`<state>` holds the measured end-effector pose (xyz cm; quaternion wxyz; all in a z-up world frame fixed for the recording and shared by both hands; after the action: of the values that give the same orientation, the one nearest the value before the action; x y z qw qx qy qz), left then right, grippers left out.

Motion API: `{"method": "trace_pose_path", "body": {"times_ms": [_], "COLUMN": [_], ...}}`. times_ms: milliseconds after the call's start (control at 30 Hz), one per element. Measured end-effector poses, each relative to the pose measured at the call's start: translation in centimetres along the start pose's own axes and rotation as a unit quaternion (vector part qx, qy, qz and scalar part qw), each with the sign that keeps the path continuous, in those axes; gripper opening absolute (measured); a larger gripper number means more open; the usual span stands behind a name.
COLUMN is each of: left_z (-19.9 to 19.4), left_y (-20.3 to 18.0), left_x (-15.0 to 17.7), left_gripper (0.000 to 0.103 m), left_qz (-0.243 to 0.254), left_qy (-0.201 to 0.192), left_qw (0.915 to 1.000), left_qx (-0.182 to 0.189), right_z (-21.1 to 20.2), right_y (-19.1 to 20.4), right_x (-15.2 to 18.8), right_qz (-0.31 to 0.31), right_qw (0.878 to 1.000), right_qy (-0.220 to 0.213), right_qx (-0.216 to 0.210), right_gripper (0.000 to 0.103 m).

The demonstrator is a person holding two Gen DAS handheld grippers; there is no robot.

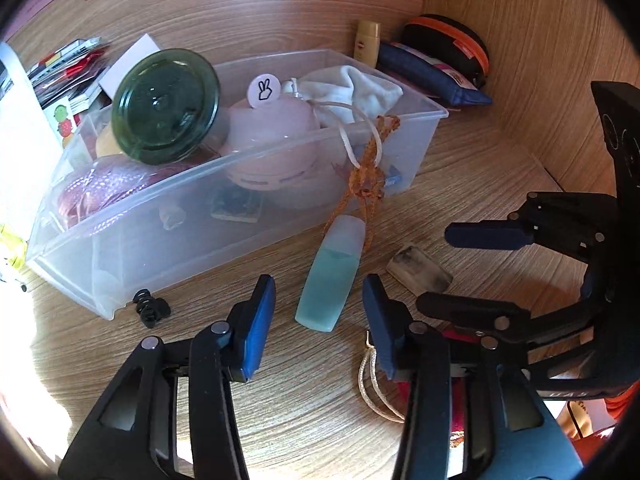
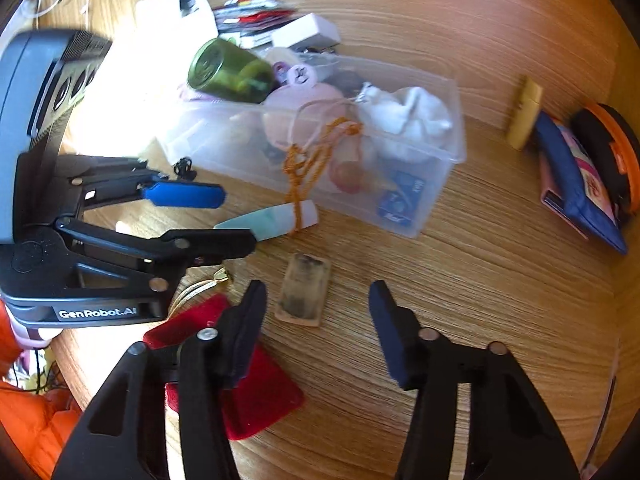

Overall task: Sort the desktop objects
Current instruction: 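Move the left gripper to the teal bottle while the right gripper approaches the amber block, then grasp the pale teal bottle with the left gripper while the right gripper grasps the clear amber block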

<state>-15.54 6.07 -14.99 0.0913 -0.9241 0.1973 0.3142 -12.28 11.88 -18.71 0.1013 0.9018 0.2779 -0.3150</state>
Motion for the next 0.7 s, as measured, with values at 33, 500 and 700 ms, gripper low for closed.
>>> {"method": "trace_pose_path", "body": {"times_ms": [33,500,700], "left_z": [0.1,1.4,1.1], "left_y": [-0.1,-0.3,-0.7], "left_x": [-0.1,-1.0,-0.9], "left_gripper": [0.043,0.029,0.024], "left_qz": [0.001,0.009,0.013], "left_qy": [0.002,0.008,0.008], "left_qw": [1.0000,0.9998,0.9997], "left_qx": [0.003,0.014,0.017], "right_z": [0.2,1.4,1.3], "right_y": [0.2,0.2,-0.1], "right_x": [0.0,-0.1,-0.1], "right_qz": [-0.003,-0.009,-0.002], "right_qw": [1.000,1.000,1.000], "right_qy": [0.002,0.009,0.008], "right_qx": [0.001,0.007,0.006], "right_gripper": [0.043,0.024,0.022]}}
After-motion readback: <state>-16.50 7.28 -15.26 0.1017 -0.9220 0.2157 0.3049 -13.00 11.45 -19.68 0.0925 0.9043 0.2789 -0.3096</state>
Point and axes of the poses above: each gripper's, at about its wrist camera, not at the fingertips, and z roughly the way its jaws point, y to its left, x to its underside, the point moved 10 cm from there along z, roughly the way its jaws point
